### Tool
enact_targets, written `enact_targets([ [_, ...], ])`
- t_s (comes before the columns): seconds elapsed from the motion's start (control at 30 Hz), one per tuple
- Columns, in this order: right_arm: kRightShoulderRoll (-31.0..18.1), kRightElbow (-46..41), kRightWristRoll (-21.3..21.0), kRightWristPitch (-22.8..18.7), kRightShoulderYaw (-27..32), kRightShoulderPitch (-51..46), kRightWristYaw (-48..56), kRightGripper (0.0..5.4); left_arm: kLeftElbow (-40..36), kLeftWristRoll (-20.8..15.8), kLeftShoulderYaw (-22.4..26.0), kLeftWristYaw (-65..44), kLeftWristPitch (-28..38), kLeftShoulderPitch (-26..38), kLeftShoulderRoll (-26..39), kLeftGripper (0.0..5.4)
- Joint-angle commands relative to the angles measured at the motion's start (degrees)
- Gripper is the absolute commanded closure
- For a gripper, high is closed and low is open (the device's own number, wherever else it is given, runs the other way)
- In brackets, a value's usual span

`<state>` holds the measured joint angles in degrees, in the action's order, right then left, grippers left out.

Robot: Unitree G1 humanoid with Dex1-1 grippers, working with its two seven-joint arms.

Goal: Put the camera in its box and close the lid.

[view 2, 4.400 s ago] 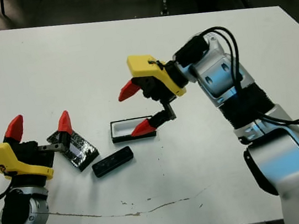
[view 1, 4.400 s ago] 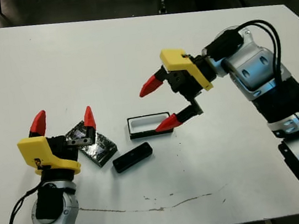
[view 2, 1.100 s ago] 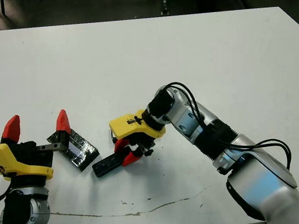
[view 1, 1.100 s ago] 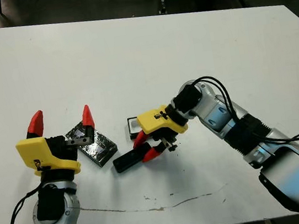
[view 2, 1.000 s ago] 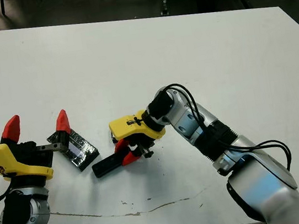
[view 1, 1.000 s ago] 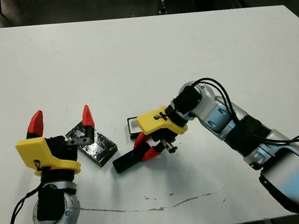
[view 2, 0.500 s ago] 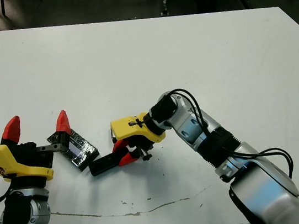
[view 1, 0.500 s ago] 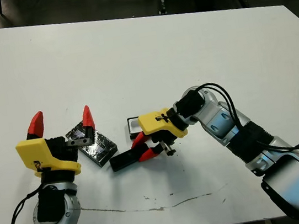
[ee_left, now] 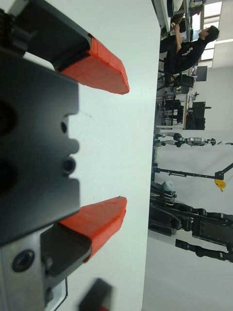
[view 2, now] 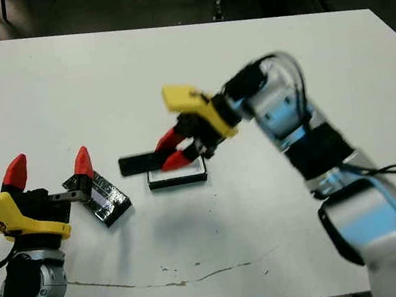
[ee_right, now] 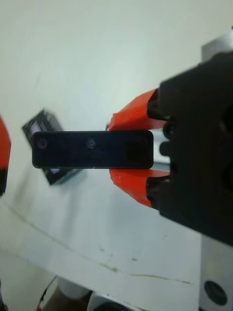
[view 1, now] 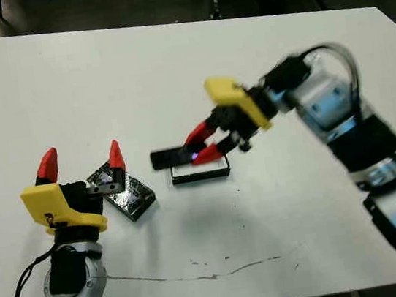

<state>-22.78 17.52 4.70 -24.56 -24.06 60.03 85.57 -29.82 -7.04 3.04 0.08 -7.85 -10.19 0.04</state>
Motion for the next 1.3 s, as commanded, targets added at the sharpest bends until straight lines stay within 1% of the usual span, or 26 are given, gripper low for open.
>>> enact_targets([
  [0.03, -1.9, 3.9, -1.4, 1.5, 1.0, 4.9, -0.2, 3.73, 0.2, 0.1, -0.2, 0.1, -0.6, -0.4, -0.1, 0.00],
  [0.1, -2.3, 6.7, -2.9, 3.2, 0.8, 7.1, -1.0, 3.73, 0.1, 0.4, -0.4, 0.2, -0.6, -0.5, 0.0, 0.00],
  [0.17, -2.3, 10.2, -4.4, 5.9, 0.5, 8.5, -1.7, 3.73, 0.1, 0.4, -0.4, 0.3, -0.7, -0.5, -0.1, 0.00],
  [0.27, -2.2, 15.1, -7.4, 13.0, 0.0, 9.4, -3.4, 3.73, -0.1, 0.3, -0.3, 0.2, -0.9, -0.6, 0.0, 0.00],
  [0.33, -2.0, 18.2, -8.9, 16.5, -0.3, 9.9, -3.6, 3.73, 0.0, 0.3, -0.3, 0.0, -0.8, -0.6, 0.1, 0.00],
  [0.4, -1.7, 20.8, -10.2, 18.0, -0.7, 10.4, -3.2, 3.73, 0.2, 0.5, -0.4, 0.1, -0.7, -0.6, 0.2, 0.00],
  [0.53, -1.4, 23.5, -13.6, 20.2, -2.5, 10.9, -2.6, 3.73, -0.2, 0.7, -0.7, 0.2, -0.9, -0.7, -0.1, 0.00],
  [0.67, -1.1, 24.3, -17.2, 19.4, -4.2, 10.8, -3.0, 3.73, -0.2, 0.8, -0.9, 0.2, -0.9, -0.7, 0.0, 0.00],
  [0.93, -0.4, 22.5, -19.6, 18.2, -5.3, 9.0, -2.2, 3.73, 0.0, 0.4, -0.7, -0.1, -0.8, -0.4, 0.3, 0.00],
  [1.1, -0.1, 20.6, -19.8, 16.2, -5.9, 8.3, -0.3, 3.73, 0.1, -0.1, -0.6, -0.2, -0.8, -0.3, 0.2, 0.00],
  [1.3, 0.7, 19.7, -18.5, 13.2, -5.7, 7.9, 2.1, 3.73, 0.1, -0.3, -0.6, 0.1, -0.8, -0.3, 0.1, 0.00],
])
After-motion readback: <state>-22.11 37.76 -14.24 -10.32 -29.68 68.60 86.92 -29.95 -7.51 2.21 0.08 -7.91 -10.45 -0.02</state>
